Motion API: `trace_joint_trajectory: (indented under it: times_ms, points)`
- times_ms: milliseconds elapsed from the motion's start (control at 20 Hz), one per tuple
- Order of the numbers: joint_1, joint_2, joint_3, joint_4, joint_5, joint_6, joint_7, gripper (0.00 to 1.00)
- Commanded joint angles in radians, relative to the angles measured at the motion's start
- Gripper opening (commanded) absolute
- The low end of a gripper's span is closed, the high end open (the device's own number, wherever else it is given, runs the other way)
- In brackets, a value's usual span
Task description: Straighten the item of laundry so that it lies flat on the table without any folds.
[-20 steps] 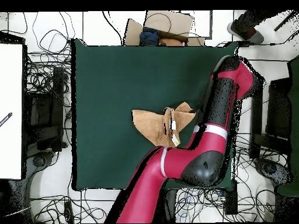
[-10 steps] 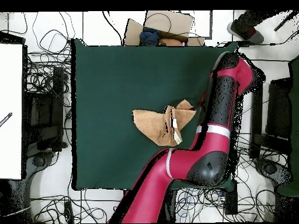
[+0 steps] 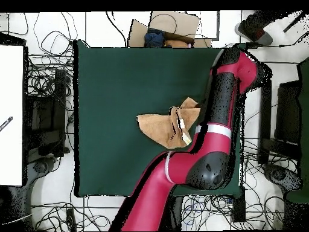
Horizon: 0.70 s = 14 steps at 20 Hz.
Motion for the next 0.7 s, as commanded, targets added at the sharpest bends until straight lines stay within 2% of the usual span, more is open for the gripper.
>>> trace_joint_trajectory:
  times_ms: [50,200,700]
  points:
    - [0.085,-0.038,-0.079,0.190,0.005,0.281,0.216,0.00]
    - [0.109,-0.086,-0.103,0.224,0.005,0.236,0.226,0.00]
    - [0.242,-0.271,-0.151,0.495,-0.007,0.187,0.187,0.00]
